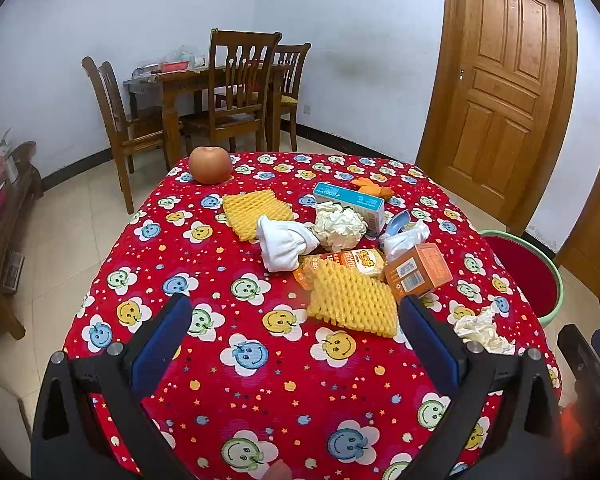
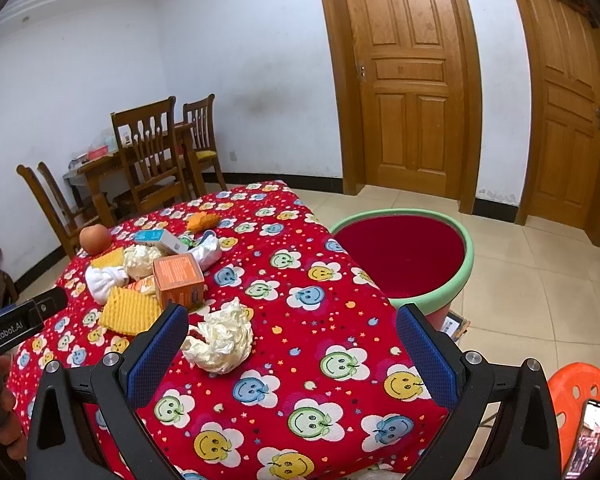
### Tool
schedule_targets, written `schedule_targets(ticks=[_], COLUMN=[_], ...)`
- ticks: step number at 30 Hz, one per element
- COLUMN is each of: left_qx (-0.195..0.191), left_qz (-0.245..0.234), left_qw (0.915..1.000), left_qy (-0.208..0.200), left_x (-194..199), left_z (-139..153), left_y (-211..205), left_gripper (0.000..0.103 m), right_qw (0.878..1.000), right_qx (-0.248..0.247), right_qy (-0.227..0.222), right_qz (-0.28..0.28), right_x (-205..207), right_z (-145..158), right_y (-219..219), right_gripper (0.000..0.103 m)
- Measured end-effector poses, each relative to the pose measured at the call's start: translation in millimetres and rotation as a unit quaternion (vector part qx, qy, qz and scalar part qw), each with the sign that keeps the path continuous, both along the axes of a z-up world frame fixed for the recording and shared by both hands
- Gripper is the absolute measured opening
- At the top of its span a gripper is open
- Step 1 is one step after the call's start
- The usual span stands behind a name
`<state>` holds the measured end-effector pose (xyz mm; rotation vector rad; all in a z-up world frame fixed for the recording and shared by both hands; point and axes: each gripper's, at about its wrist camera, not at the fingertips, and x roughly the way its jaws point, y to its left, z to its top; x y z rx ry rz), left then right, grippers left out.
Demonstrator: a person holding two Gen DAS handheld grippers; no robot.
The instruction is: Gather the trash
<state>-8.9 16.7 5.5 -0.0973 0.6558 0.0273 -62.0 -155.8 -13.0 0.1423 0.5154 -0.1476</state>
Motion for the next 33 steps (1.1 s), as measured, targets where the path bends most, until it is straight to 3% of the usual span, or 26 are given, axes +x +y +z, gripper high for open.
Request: schedule_targets(ticks=[15, 28, 33], left_qx=[0.007, 0.022, 0.028], left_qz=[0.012, 0.063, 0.066], left_qw=[0.9997, 0.9965, 0.9954], left_qy=[0.022, 0.050, 0.063], left_x=[15.1, 42.3, 57.7], left_z=[-16.3, -28.5, -34.7], left_y=[8.4, 46.8, 55.7], left_gripper=[0.101, 0.101, 0.101], right_qw=[1.000, 0.994, 0.991], right_qx=[0.008, 0.010, 0.009], right_qy=[0.024, 0.091, 0.107], right_qz=[0.012, 0.060, 0.080], right_x=[18.8, 55.7, 65.8], right_z=[-8.8, -39.9, -48.8], right_y=[3.2, 20.1, 27.0], right_gripper=[0.103, 0.103, 0.096])
